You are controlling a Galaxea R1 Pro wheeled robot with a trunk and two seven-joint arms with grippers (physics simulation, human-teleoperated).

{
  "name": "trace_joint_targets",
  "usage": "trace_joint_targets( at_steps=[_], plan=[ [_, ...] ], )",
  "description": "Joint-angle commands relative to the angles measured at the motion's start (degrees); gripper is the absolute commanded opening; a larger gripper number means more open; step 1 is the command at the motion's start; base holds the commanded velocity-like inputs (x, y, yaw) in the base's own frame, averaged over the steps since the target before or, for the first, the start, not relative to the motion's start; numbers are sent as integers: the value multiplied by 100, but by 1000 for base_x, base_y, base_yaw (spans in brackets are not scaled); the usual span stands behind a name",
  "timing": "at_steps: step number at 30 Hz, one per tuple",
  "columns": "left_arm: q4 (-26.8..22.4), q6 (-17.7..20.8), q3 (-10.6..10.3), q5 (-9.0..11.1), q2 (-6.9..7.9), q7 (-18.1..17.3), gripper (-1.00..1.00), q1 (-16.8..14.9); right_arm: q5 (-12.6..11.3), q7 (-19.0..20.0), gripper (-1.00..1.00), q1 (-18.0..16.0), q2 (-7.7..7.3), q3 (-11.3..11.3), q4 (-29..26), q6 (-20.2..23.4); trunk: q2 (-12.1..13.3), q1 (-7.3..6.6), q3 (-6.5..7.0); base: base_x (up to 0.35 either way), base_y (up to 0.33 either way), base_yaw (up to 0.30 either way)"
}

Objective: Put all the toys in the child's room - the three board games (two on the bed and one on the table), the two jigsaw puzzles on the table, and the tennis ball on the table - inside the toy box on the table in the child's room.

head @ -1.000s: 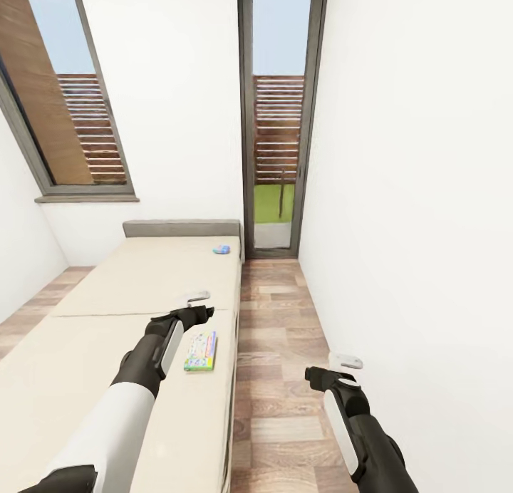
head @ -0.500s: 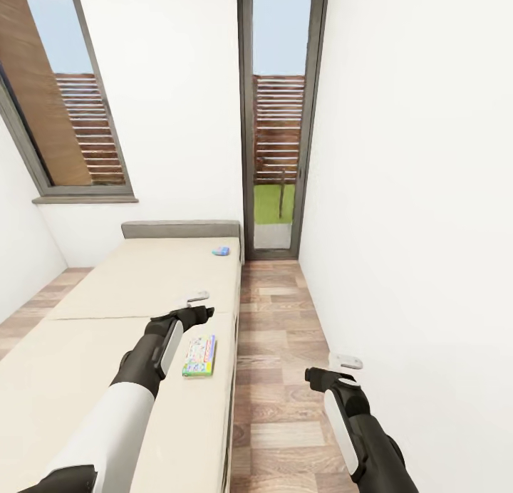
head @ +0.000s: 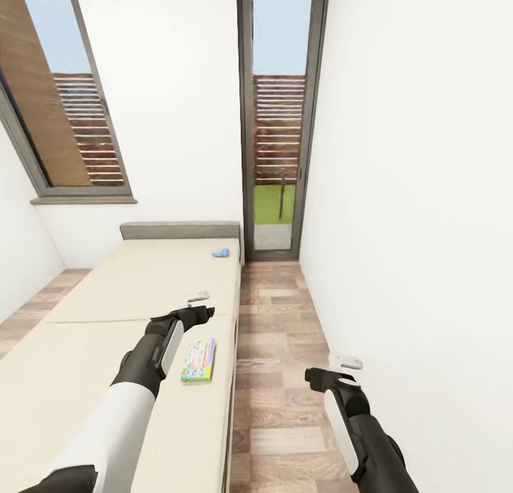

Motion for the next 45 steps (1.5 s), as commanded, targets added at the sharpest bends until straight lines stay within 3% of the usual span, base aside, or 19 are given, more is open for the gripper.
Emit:
trace_joint_targets(
  at_steps=[1,45],
  plan=[
    [-8,29,23,-5,-8,-12,100,-5,-60,-54,100,-5,-1,9,-6,15,-13,5,-13,118,0,0],
    [-9,86,71,4,-6,-36,100,-5,-60,-54,100,-7,-4,9,-4,15,-13,5,-13,6,0,0]
  ],
)
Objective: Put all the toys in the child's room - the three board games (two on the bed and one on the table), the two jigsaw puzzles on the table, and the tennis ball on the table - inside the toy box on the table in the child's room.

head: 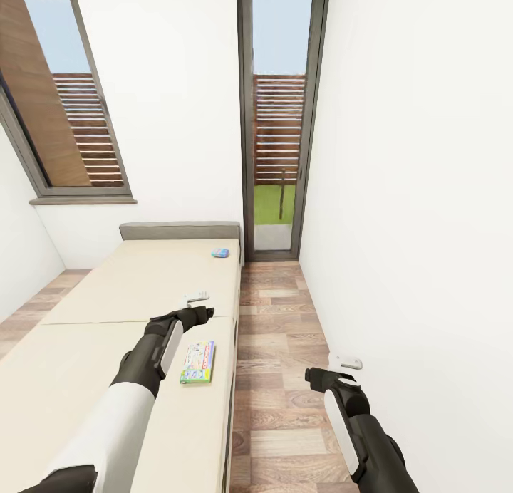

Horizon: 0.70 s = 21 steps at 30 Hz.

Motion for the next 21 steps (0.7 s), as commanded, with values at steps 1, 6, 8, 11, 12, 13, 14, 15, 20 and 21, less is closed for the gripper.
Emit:
trace_joint_targets(
  at_steps=[1,6,8,11,12,13,14,15,20,21],
  plan=[
    [-8,34,22,-4,-10,-13,100,-5,-60,-54,100,-5,-2,9,-7,15,-13,4,-13,29,0,0],
    [-8,29,25,-4,-14,-13,100,-5,-60,-54,100,-5,-5,9,-7,15,-13,4,-13,181,0,0],
    [-8,28,24,-4,-15,-13,100,-5,-60,-54,100,-5,-6,9,-7,15,-13,4,-13,265,0,0],
    [-8,33,23,-4,-15,-13,100,-5,-60,-54,100,-5,-2,9,-7,15,-13,4,-13,193,0,0],
    [-8,33,23,-4,-15,-13,100,-5,-60,-54,100,-5,-1,9,-7,15,-13,4,-13,125,0,0],
    [-8,34,23,-4,-15,-13,100,-5,-60,-54,100,-5,-3,9,-7,15,-13,4,-13,80,0,0],
    [-8,35,23,-4,-17,-13,100,-5,-60,-54,100,-5,-5,9,-7,15,-13,4,-13,51,0,0],
    [-8,35,23,-4,-19,-13,100,-5,-60,-54,100,-5,-5,9,-7,15,-13,4,-13,41,0,0],
    [-8,36,23,-4,-22,-13,100,-5,-60,-54,100,-5,-5,9,-7,15,-13,4,-13,46,0,0],
    [-8,36,23,-4,-23,-13,100,-5,-60,-54,100,-5,-4,9,-7,15,-13,4,-13,98,0,0]
  ],
)
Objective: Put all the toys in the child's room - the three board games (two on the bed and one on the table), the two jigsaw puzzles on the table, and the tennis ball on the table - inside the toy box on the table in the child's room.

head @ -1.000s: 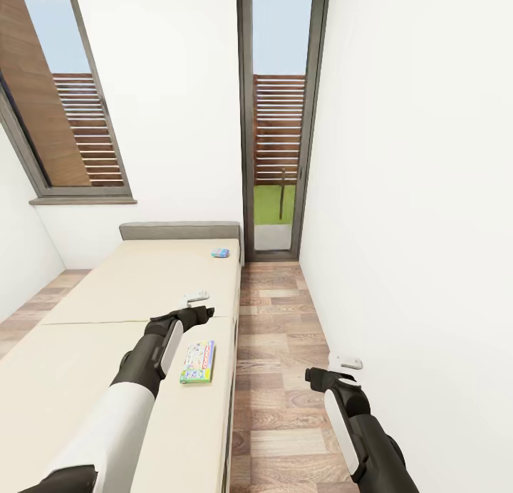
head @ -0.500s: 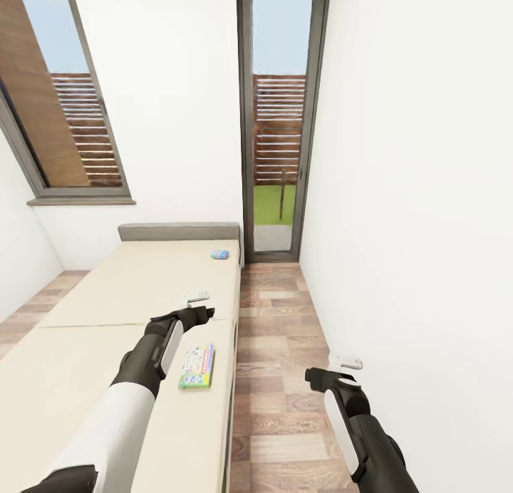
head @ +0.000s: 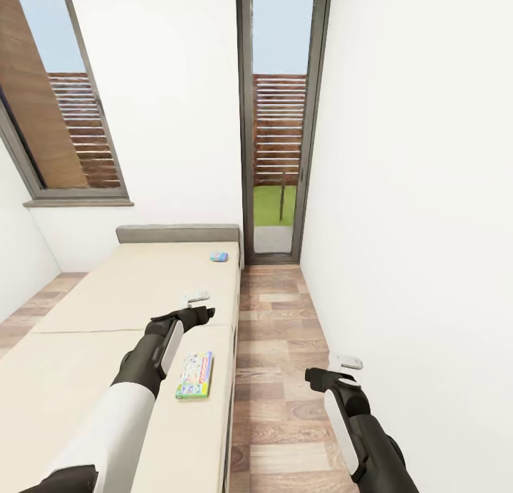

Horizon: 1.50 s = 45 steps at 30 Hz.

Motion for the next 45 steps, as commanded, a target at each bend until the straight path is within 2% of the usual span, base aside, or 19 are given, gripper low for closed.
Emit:
trace_joint_targets(
  at_steps=[1,45],
  plan=[
    [-8,32,22,-4,-7,-13,100,-5,-60,-54,100,-5,0,9,-7,15,-13,5,-13,110,0,0],
    [-8,31,22,-4,-8,-13,100,-5,-60,-45,100,-5,-4,9,-6,15,-13,5,-13,38,3,0]
  ],
)
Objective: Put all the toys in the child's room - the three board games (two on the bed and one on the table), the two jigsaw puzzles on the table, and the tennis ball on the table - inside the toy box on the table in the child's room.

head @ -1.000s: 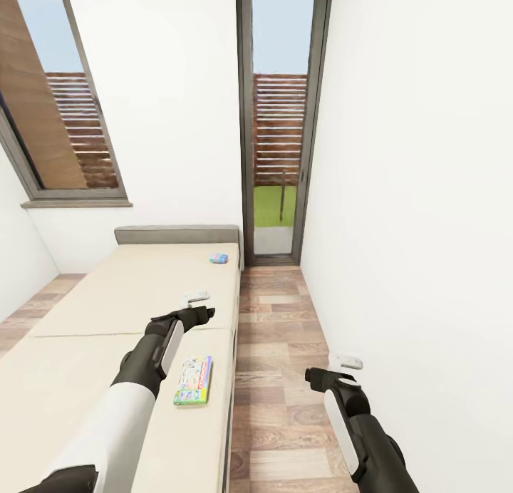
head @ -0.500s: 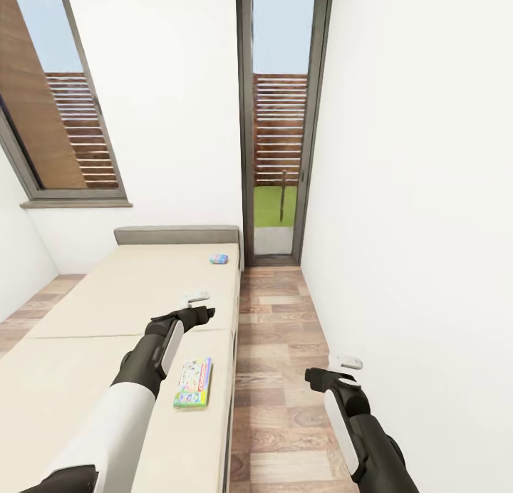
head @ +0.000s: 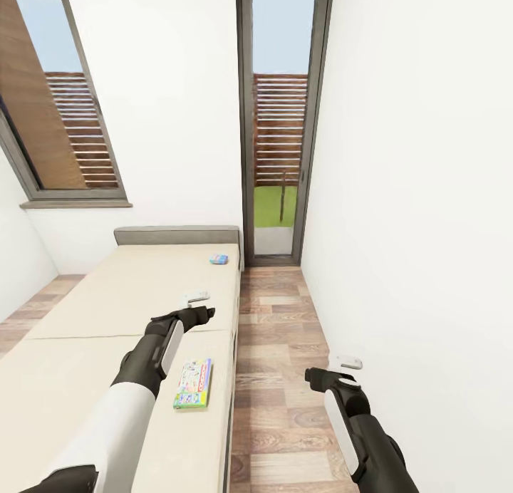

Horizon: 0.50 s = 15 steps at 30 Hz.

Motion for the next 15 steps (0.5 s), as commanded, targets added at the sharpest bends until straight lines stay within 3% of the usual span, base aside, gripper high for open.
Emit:
trace_joint_targets(
  at_steps=[1,15],
  plan=[
    [-8,33,22,-4,-7,-13,100,-5,-60,-54,100,-5,-2,9,-7,16,-13,4,-13,0,0,0],
    [-8,36,22,-4,-7,-13,100,-5,-60,-54,100,-5,4,9,-8,16,-13,4,-13,13,0,0]
  ],
)
